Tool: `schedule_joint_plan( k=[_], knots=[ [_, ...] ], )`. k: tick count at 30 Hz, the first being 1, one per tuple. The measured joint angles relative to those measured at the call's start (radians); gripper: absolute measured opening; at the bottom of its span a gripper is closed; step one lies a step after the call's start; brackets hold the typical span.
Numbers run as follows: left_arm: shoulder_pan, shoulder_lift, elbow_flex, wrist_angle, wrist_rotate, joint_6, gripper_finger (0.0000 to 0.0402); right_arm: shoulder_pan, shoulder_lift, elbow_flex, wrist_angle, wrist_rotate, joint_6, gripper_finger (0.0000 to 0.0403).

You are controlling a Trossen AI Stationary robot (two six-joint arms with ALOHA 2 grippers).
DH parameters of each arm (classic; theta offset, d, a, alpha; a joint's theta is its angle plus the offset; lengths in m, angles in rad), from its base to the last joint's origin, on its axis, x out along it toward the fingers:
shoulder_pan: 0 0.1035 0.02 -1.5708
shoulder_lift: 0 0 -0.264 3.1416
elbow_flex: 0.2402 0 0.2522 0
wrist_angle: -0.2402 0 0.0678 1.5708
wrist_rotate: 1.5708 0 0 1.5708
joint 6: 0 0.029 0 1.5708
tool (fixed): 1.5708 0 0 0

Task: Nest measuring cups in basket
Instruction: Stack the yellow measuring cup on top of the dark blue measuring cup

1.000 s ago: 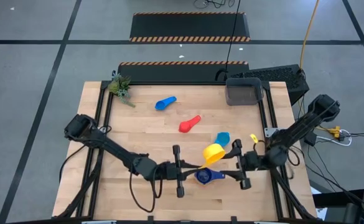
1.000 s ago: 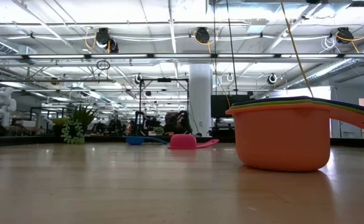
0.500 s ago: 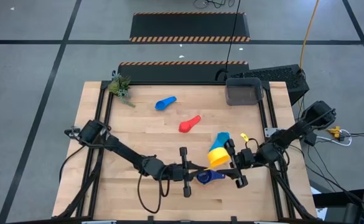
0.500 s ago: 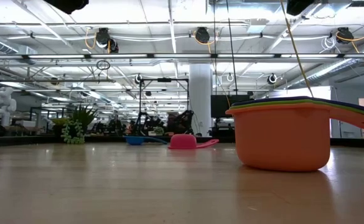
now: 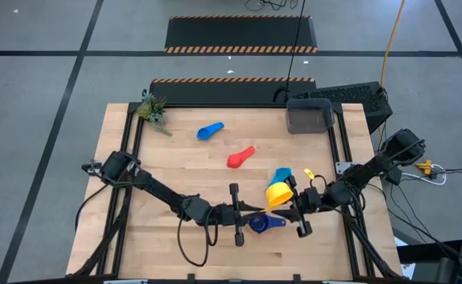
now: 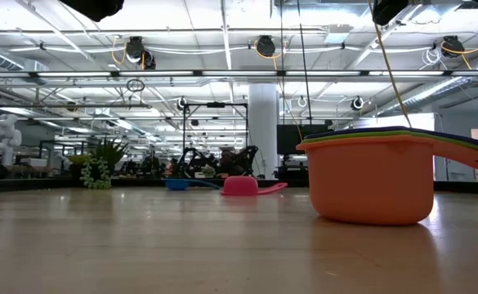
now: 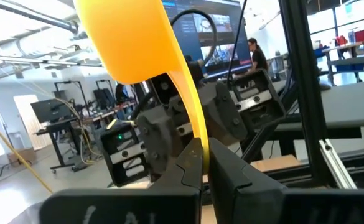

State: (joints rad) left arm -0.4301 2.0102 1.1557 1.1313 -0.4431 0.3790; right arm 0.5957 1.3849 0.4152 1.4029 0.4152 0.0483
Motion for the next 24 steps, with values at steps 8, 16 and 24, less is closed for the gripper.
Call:
schedule_joint_plan(
  k=[8,16,24],
  knots=[
    [0.017,-0.001,0.0,-0.033,0.03,-0.064,0.0018,-0.005,0.0,0.0,-0.008,0.009,0.025,0.0007],
    [0.035,-0.141,0.001,-0.409,0.045,-0.351,0.0134,-0.006,-0.056,0.001,-0.127,0.029,0.081,0.0001],
    [-0.019,-0.365,0.001,-0.856,0.058,-0.445,0.0199,-0.045,-0.192,0.0,-0.495,-0.134,0.32,0.0001]
  ],
)
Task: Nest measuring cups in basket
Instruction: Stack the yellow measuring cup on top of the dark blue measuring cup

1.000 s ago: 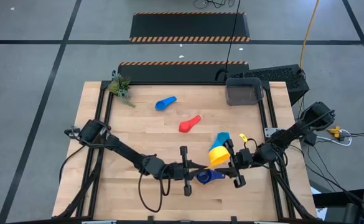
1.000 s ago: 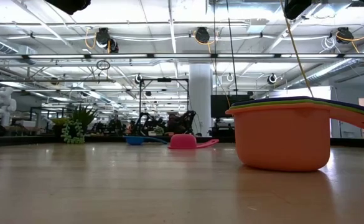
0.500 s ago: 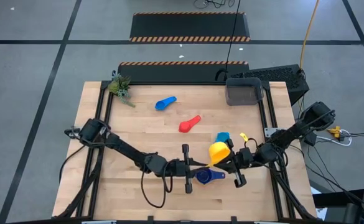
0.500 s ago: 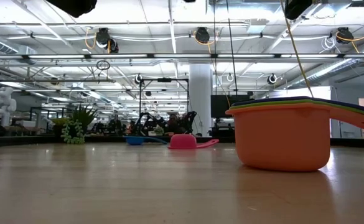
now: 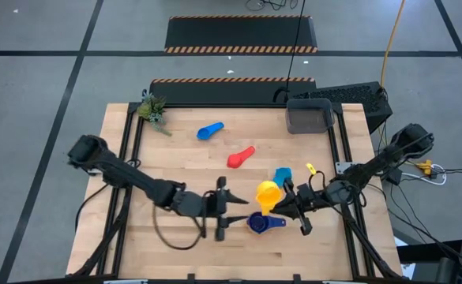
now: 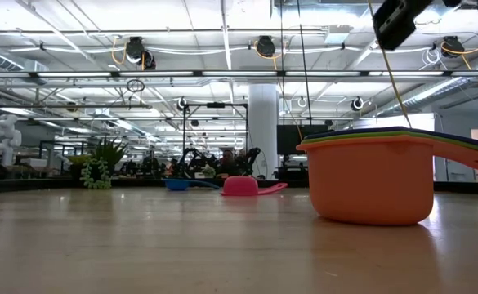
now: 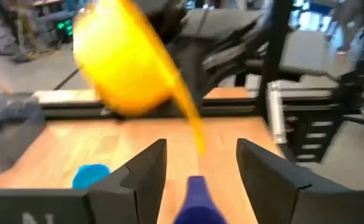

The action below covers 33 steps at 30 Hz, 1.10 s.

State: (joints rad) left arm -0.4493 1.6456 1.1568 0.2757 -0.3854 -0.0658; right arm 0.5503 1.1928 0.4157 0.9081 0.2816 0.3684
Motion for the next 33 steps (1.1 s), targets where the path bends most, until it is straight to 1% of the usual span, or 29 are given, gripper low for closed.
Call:
schedule_joint_plan(
  k=[2,4,7,10,12,14,17,19,21,24,25,28,33],
  knots=[
    [-0.03,-0.01,0.0,-0.013,-0.011,0.065,0.0199,-0.019,-0.004,0.0,-0.032,-0.091,0.055,0.0001],
    [-0.061,-0.007,-0.001,-0.002,-0.032,0.166,0.0192,-0.028,0.004,0.0,-0.05,-0.168,0.067,0.0001],
    [-0.097,-0.008,-0.001,0.044,-0.089,0.332,0.0178,-0.042,0.034,0.0,-0.081,-0.268,0.086,0.0],
    [-0.118,-0.008,-0.001,0.044,-0.137,0.474,0.0164,-0.061,0.066,0.0,-0.065,-0.381,0.165,0.0],
    [-0.128,-0.006,-0.001,0.039,-0.147,0.56,0.0157,-0.074,0.086,0.0,-0.034,-0.466,0.228,0.0],
    [-0.136,-0.007,-0.001,0.044,-0.15,0.617,0.0153,-0.083,0.108,0.0,-0.011,-0.525,0.307,0.0],
    [-0.138,0.003,-0.001,0.06,-0.149,0.665,0.0153,-0.085,0.147,0.0,0.013,-0.588,0.428,0.0],
    [-0.145,0.008,-0.001,0.061,-0.156,0.725,0.0157,-0.081,0.185,0.0,0.05,-0.642,0.511,0.0],
    [-0.151,0.031,0.0,0.101,-0.158,0.798,0.0164,-0.069,0.219,0.0,0.106,-0.684,0.581,0.0],
    [-0.175,0.067,-0.002,0.125,-0.153,0.918,0.0178,-0.06,0.273,0.0,0.236,-0.734,0.671,0.0],
    [-0.177,0.087,-0.001,0.163,-0.145,0.951,0.0182,-0.058,0.286,0.001,0.256,-0.762,0.699,0.0],
    [-0.184,0.132,0.009,0.218,-0.144,1.08,0.0191,-0.058,0.32,0.0,0.288,-0.855,0.768,0.0],
    [-0.185,0.2,0.063,0.219,-0.141,1.229,0.0189,-0.058,0.339,0.004,0.294,-0.932,0.861,0.0]
  ],
)
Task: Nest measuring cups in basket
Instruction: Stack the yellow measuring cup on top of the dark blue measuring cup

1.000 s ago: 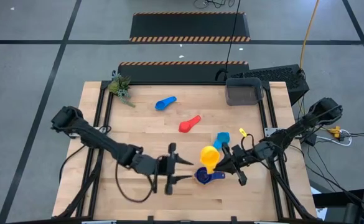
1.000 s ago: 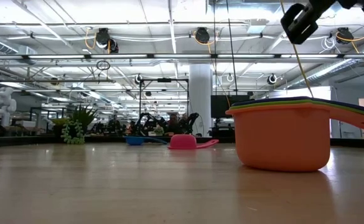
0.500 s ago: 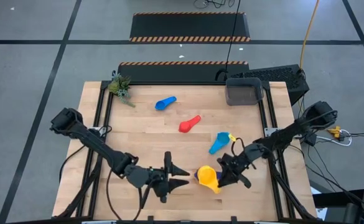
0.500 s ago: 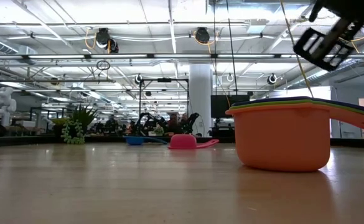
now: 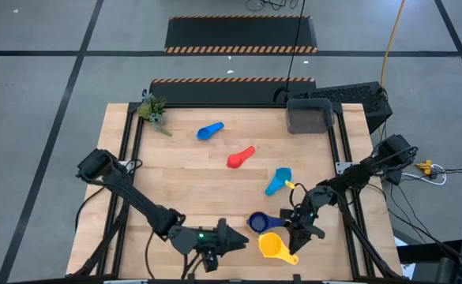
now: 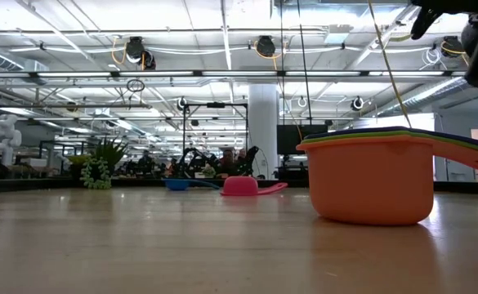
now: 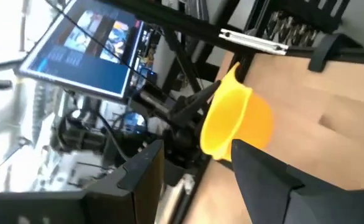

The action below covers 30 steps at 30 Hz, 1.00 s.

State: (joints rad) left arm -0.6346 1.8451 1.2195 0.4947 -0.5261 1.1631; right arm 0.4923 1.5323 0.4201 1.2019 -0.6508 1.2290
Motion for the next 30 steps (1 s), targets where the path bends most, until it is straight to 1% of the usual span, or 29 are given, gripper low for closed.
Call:
schedule_joint_plan(
  k=[3,10,14,19,24,28,30],
  knots=[
    [0.004,0.031,0.03,0.007,0.016,0.067,0.018,0.0,0.001,0.017,0.004,-0.056,0.034,0.0],
    [0.006,0.093,0.104,0.007,0.063,0.168,0.0153,0.001,0.0,0.101,0.023,-0.14,0.017,0.0],
    [0.006,0.123,0.137,-0.002,0.108,0.251,0.0144,0.001,0.0,0.126,0.021,-0.148,-0.01,0.0],
    [0.011,0.13,0.16,0.012,0.16,0.278,0.0143,0.003,0.0,0.126,0.005,-0.158,-0.016,0.0],
    [0.033,0.13,0.16,0.022,0.178,0.287,0.0143,0.005,0.001,0.126,-0.029,-0.16,-0.021,0.0],
    [0.051,0.13,0.16,0.032,0.237,0.291,0.0143,0.005,0.001,0.126,-0.025,-0.157,-0.035,0.0],
    [0.054,0.13,0.16,0.024,0.239,0.28,0.0143,0.005,0.001,0.126,-0.026,-0.157,-0.038,0.0]
  ],
)
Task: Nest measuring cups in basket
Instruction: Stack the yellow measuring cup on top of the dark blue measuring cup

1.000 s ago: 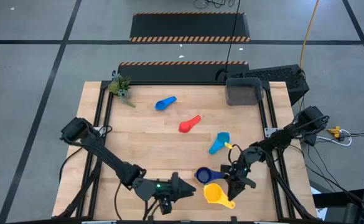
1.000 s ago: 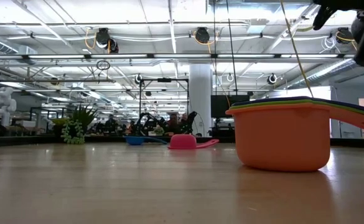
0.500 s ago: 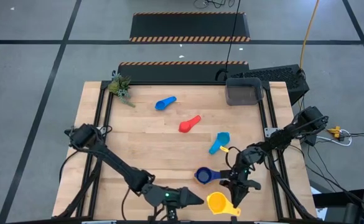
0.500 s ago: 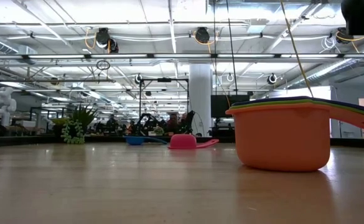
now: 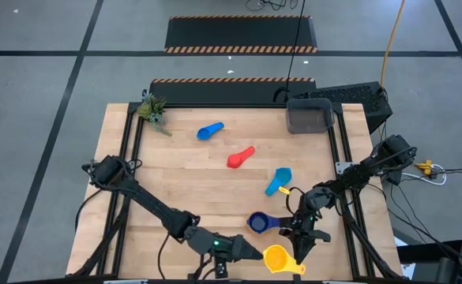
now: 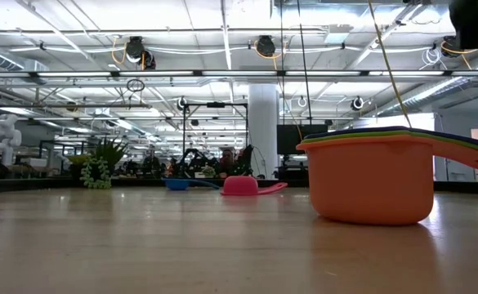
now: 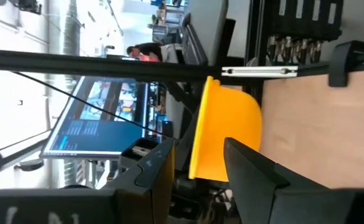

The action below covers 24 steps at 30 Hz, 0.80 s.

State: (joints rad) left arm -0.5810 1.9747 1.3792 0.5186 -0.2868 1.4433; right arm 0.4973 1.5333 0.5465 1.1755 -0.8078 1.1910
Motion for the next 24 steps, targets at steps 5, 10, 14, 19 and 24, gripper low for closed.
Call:
schedule_joint_plan(
  k=[5,10,14,19,24],
  knots=[
    [0.01,0.0,0.0,0.002,0.001,0.013,0.0143,0.0,0.001,0.0,-0.021,0.006,-0.01,0.0],
    [0.024,0.0,0.0,0.001,0.038,0.005,0.0143,-0.002,0.001,0.0,-0.029,0.002,-0.02,0.0],
    [0.036,0.0,-0.001,0.001,0.061,0.005,0.0143,-0.002,0.001,0.0,-0.045,0.003,-0.029,0.0],
    [0.046,0.0,-0.001,0.0,0.082,0.007,0.0143,-0.005,0.001,0.0,-0.048,0.003,-0.033,0.0],
    [0.054,0.0,-0.001,-0.022,0.111,0.013,0.0142,-0.007,0.001,0.0,-0.051,0.0,-0.033,0.0]
  ],
)
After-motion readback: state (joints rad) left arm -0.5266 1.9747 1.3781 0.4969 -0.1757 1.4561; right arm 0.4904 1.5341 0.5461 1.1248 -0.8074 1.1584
